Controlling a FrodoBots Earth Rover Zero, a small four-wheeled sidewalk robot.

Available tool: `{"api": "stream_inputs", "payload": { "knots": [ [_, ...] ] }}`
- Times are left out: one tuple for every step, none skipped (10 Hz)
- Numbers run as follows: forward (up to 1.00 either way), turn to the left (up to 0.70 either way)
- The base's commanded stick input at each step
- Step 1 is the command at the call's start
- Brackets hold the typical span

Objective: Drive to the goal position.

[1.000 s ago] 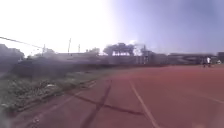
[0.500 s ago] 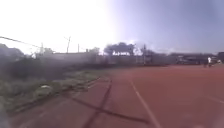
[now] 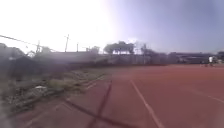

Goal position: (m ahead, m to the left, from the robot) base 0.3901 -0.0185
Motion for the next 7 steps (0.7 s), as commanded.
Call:
{"api": "stream_inputs", "payload": {
  "knots": [
    [0.50,0.00],
    [0.50,0.00],
    [0.50,0.00],
    [0.50,0.00],
    [0.50,0.00],
    [0.50,0.00],
    [0.50,0.00]
  ]
}}
